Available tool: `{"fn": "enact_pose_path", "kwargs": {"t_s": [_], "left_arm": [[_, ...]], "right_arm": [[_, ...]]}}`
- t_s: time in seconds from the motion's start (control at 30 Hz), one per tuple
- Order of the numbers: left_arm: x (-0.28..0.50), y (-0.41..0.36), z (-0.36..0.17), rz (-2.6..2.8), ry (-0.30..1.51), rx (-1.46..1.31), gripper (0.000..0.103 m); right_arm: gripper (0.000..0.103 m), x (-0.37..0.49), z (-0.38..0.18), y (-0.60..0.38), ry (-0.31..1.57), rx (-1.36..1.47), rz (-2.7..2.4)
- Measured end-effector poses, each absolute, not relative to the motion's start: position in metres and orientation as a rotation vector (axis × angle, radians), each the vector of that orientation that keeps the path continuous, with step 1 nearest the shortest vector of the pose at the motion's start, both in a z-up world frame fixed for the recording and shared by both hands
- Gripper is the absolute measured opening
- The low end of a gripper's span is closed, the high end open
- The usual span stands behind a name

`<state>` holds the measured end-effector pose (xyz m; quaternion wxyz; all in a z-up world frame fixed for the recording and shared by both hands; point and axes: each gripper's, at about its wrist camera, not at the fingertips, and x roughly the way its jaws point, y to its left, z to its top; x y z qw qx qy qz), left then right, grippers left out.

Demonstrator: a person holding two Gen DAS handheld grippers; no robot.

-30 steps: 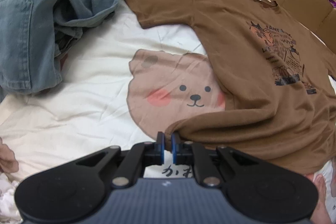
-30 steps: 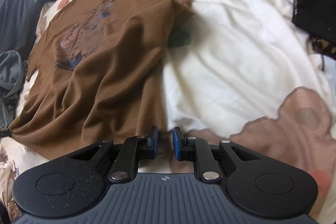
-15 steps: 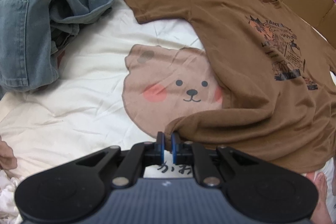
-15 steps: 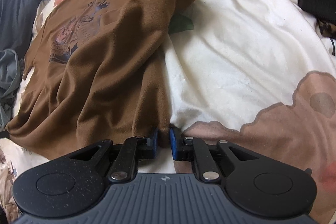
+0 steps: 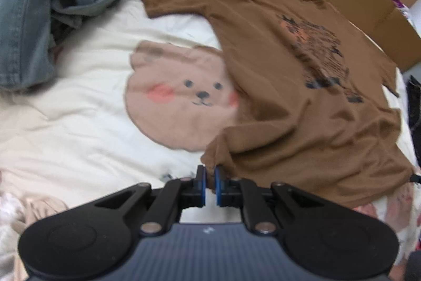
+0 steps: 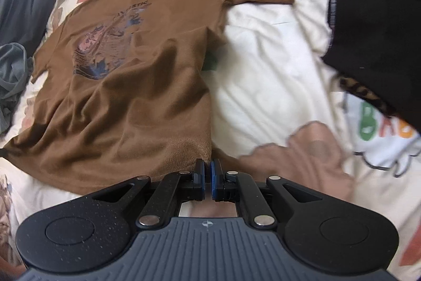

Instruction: Fold clothes

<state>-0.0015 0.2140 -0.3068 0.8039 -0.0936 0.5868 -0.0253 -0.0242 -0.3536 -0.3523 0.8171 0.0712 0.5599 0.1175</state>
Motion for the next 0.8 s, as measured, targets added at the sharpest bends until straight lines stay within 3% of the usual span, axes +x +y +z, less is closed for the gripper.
{"fn": "enact_pose_path", "kwargs": {"t_s": [0.33, 0.53, 0.7, 0.8], "left_arm": [[-0.028, 0.19, -0.321, -0.133, 1.306, -0.267, 0.007], [-0.034, 0.189, -0.335, -0.115, 1.34, -0.29, 0.007], [-0.034, 0.191, -0.334, -0.093, 1.35, -0.278, 0.007], [-0.032, 0.193, -0.333, -0.082, 1.356, -0.272, 0.007]], "right_arm": [[0.002, -0.036, -0.343, -0.379, 1.203, 0.074, 0.156], [0.003, -0.034, -0.386, -0.371, 1.239, 0.065, 0.11], [0.008, -0.036, -0.392, -0.377, 1.234, 0.172, 0.086], [0.018, -0.041, -0.383, -0.383, 1.192, 0.213, 0.099]]}}
